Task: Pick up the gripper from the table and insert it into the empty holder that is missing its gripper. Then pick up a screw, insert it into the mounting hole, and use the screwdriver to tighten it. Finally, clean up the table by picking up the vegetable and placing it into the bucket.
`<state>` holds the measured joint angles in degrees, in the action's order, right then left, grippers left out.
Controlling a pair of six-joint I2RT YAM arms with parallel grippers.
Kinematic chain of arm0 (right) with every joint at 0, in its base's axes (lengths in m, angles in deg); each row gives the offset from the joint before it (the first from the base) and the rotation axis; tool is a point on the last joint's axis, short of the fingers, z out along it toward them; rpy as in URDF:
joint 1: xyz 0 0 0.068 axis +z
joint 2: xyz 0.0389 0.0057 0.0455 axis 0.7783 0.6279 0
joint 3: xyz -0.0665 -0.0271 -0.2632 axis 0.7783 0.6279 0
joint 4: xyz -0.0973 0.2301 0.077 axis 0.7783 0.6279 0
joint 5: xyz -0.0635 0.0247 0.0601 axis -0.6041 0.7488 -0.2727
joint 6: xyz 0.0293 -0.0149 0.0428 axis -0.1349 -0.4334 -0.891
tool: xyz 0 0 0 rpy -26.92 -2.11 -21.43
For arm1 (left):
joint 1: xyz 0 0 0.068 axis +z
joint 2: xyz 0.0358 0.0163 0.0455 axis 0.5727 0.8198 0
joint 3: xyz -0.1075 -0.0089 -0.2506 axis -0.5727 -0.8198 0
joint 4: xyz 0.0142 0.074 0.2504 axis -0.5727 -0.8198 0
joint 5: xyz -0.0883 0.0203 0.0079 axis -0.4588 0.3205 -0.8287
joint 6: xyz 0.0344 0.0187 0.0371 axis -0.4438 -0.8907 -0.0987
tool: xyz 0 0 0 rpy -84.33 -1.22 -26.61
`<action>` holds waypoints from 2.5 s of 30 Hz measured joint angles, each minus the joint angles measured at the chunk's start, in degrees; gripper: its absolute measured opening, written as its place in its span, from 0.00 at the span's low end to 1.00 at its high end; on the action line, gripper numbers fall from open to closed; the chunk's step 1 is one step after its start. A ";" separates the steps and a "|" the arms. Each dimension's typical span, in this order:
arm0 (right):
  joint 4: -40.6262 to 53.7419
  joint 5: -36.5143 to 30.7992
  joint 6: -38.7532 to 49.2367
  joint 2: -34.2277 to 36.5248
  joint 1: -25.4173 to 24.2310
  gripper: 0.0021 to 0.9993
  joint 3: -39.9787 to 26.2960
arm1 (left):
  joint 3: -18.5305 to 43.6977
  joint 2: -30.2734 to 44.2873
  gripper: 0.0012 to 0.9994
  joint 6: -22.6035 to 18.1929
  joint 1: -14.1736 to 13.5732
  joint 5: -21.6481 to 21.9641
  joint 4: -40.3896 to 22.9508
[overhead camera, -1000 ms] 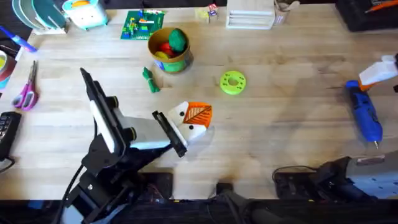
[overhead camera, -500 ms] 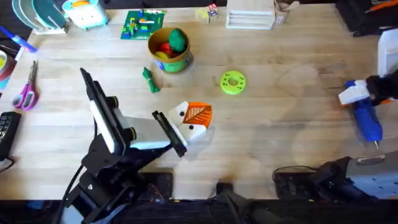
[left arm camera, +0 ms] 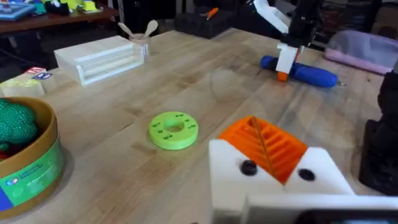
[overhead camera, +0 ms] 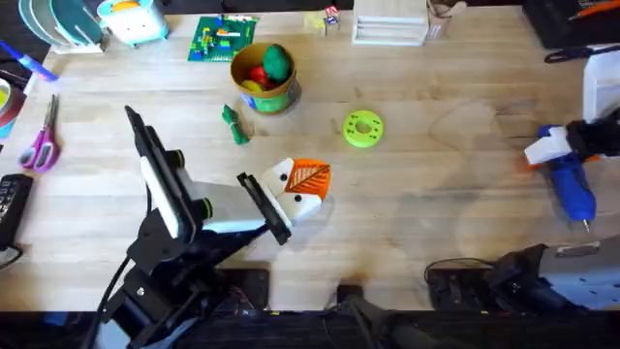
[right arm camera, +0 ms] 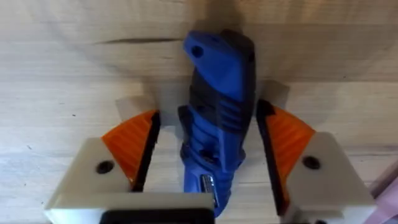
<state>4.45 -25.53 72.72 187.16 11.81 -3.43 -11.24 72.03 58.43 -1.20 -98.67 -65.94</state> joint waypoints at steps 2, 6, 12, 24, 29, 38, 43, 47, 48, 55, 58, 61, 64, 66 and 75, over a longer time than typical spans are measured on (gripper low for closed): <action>-0.26 0.05 0.10 0.00 0.00 0.89 0.04 | 0.00 0.00 0.01 0.00 0.00 0.00 0.02; -1.35 0.74 0.08 0.00 0.00 0.74 0.11 | 0.00 0.00 0.01 0.00 0.00 0.00 0.01; -2.08 1.29 0.09 0.00 -0.07 0.67 0.15 | 0.00 0.00 0.01 0.00 0.00 0.00 0.02; -4.46 1.66 0.07 0.24 -0.15 0.28 0.24 | 0.00 0.00 0.01 0.00 0.00 0.00 0.00; -5.45 1.20 0.13 0.45 -0.17 0.07 0.24 | 0.00 0.00 0.01 0.00 0.00 0.00 0.00; -5.73 0.57 0.08 0.48 -0.13 0.03 0.24 | 0.00 0.00 0.01 0.00 0.00 0.00 0.00; -5.47 0.37 0.07 0.48 0.17 0.03 0.11 | 0.00 0.00 0.01 0.00 0.00 0.00 0.00; -5.27 0.15 -0.66 -0.23 1.00 0.03 0.00 | 0.00 0.00 0.01 0.00 0.00 0.00 0.00; -5.37 0.17 -1.16 -0.85 1.41 0.03 -0.01 | 0.00 0.00 0.01 0.00 0.00 0.00 0.00; -10.00 0.22 -7.13 -10.35 5.03 0.03 -1.38 | 0.00 0.00 0.01 0.00 0.00 0.00 0.02; -12.16 0.22 -10.30 -15.63 6.41 0.03 -1.93 | 0.00 0.00 0.01 0.00 0.00 0.00 0.00; -13.27 0.24 -14.71 -21.06 7.46 0.03 -2.05 | 0.00 0.00 0.01 0.00 0.00 0.00 0.00; -13.29 0.96 -19.14 -26.46 8.43 0.03 -2.05 | 0.00 0.00 0.01 0.00 0.00 0.00 0.00; -13.25 1.99 -21.59 -29.99 9.12 0.03 -2.05 | 0.00 0.00 0.01 0.00 0.00 0.00 0.00; -15.59 5.39 -35.34 -46.27 17.22 0.03 -0.26 | 0.00 0.00 0.01 0.00 0.00 0.00 0.02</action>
<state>-11.14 -20.15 37.39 140.88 29.03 -3.69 -11.24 72.03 58.43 -1.20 -98.67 -65.92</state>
